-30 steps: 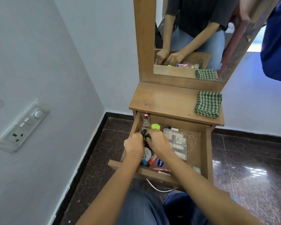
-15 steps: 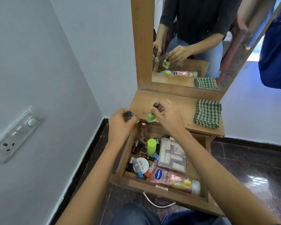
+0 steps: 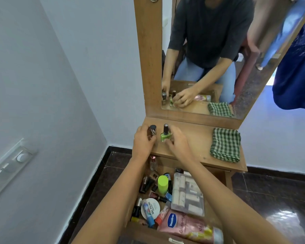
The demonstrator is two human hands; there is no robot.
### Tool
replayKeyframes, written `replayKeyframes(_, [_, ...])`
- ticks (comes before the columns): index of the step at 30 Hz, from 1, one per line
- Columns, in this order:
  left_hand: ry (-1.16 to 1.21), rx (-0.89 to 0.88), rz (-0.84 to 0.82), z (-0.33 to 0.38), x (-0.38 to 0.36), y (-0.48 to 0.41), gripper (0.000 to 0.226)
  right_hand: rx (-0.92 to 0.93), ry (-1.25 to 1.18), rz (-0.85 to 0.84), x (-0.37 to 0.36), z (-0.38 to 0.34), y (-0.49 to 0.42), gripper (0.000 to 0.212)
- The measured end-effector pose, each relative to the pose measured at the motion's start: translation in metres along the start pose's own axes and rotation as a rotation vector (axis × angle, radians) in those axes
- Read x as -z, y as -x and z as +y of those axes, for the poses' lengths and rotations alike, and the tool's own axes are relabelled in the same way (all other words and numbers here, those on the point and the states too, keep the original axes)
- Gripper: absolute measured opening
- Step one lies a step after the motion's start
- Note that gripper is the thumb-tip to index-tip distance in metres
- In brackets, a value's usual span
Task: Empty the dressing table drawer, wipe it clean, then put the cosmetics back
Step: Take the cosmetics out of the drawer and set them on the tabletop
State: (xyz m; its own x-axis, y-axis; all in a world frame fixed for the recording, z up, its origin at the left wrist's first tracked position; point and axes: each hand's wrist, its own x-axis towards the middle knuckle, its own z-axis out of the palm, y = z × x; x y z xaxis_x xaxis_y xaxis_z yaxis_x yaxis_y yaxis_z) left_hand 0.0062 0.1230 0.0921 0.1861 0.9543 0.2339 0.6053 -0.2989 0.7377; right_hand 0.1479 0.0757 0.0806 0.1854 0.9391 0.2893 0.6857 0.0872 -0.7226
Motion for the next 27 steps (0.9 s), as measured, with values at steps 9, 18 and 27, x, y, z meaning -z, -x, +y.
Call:
replayKeyframes(9, [-0.053,0.074,0.085,-0.008,-0.014,-0.031,0.03,-0.144,-0.14,0.177,-0.019,0.004,-0.048,0.037])
replayKeyframes(18, [-0.087,0.134,0.126,-0.01,-0.027,-0.064,0.022,-0.224,-0.159,0.219,-0.032,0.006,-0.076,0.023])
replayKeyframes(27, [-0.043,0.152,0.183,-0.014,-0.035,-0.076,0.02,-0.291,-0.097,0.276,-0.047,0.015,-0.092,0.021])
